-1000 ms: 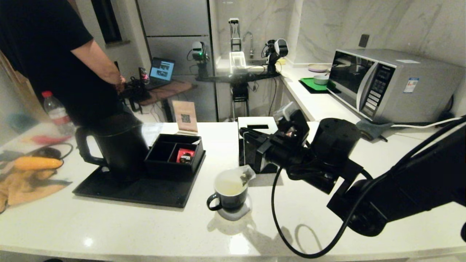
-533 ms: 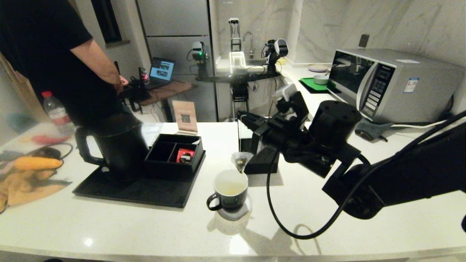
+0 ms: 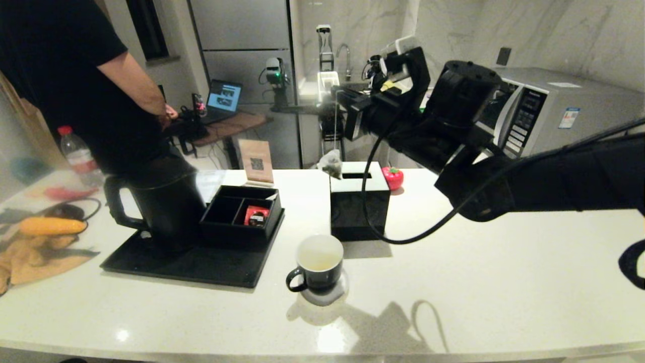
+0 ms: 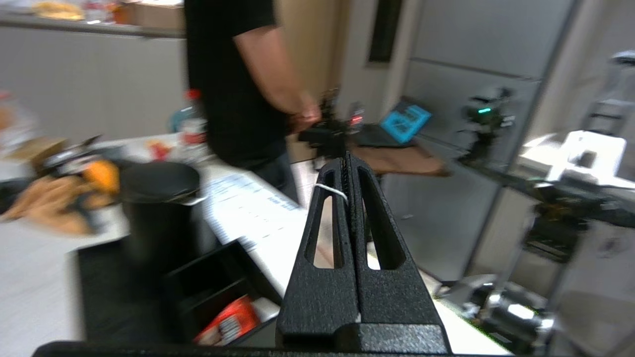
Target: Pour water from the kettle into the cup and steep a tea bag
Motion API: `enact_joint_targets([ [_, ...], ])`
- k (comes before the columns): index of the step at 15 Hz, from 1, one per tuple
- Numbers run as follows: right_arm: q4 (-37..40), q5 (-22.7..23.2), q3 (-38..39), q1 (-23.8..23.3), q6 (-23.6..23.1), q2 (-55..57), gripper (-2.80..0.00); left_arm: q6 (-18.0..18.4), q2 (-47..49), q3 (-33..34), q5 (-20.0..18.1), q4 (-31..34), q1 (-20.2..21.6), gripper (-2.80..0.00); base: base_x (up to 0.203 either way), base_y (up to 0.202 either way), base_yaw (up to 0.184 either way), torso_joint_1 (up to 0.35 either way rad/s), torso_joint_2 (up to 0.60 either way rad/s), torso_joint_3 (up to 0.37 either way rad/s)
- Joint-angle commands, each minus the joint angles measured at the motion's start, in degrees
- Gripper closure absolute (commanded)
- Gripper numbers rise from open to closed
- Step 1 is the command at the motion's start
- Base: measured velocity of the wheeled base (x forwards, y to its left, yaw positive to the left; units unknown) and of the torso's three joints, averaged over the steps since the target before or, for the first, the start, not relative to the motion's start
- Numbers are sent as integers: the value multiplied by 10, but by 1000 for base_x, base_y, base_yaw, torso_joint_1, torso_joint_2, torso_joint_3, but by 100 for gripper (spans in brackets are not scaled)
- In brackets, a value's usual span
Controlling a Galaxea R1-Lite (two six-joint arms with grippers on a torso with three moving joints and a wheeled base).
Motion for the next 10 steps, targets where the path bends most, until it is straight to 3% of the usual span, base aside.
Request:
enact_joint_targets([
  [1,28,2,-73,-32,-1,39,0,0,0,0,0,0,0,0,0,0,0,0,0,0],
  [4,45,4,-115,-67,0,78,0,0,0,0,0,0,0,0,0,0,0,0,0,0],
  [10,33,55,-118,-123,0,134,0,0,0,0,0,0,0,0,0,0,0,0,0,0],
])
